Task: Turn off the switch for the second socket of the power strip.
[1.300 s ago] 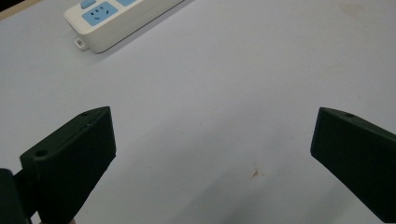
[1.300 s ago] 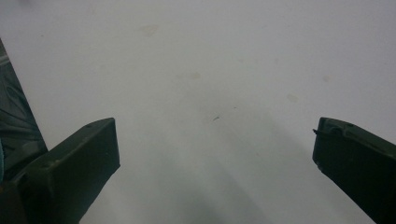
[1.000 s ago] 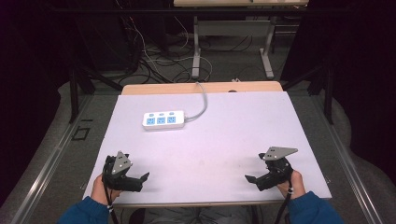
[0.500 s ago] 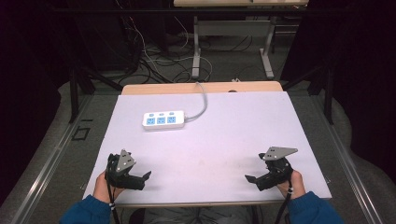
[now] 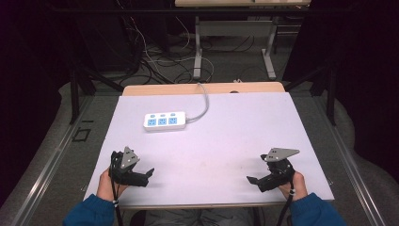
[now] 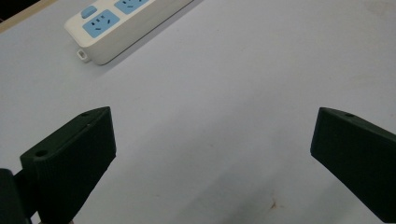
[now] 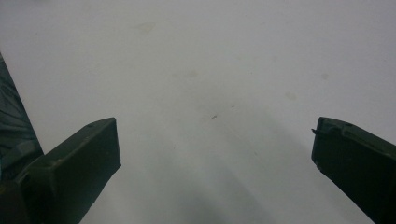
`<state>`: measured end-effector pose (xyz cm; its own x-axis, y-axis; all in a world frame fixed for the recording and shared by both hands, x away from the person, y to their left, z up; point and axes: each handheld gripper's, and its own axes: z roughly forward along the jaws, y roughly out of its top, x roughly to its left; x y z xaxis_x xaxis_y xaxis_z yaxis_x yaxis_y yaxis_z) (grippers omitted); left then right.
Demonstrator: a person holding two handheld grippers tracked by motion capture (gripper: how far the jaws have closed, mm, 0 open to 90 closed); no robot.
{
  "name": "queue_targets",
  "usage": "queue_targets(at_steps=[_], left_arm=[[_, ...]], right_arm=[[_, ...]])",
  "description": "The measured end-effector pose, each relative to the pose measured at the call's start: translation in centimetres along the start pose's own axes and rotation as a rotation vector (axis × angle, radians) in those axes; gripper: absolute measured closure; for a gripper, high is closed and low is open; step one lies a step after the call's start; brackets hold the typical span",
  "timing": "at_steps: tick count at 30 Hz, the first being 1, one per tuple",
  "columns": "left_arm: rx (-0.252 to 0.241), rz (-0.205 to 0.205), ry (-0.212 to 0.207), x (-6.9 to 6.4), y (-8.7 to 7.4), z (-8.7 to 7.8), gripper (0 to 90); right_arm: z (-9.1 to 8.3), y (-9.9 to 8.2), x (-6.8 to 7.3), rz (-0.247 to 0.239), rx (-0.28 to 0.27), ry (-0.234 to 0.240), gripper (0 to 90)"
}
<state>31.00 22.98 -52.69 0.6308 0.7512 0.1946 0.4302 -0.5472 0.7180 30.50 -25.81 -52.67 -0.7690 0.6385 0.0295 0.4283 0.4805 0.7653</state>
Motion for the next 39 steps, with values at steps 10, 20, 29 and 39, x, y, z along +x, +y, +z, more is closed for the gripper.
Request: queue_targets(at_steps=[10, 20, 29, 39], left_arm=[[-0.005, 0.009, -0.002, 0.1, 0.6, 0.5, 0.0], [0.007, 0.020, -0.009, 0.5, 1.5, 2.0, 0.0], [0.012, -0.008, -0.008, 1.7, 2.2, 3.3, 0.0], [0.023, -0.024, -0.012, 2.5, 2.9, 5.0, 0.0]], right_arm=[[0.0, 0.0, 0.0, -0.002, -0.006, -0.010, 0.8], [0.1, 0.0, 0.0, 0.006, -0.005, -0.018, 0.9], [0.1, 0.0, -0.1, 0.003, 0.003, -0.007, 0.8], [0.2, 0.0, 0.0, 0.002, 0.008, -0.010, 0.8]])
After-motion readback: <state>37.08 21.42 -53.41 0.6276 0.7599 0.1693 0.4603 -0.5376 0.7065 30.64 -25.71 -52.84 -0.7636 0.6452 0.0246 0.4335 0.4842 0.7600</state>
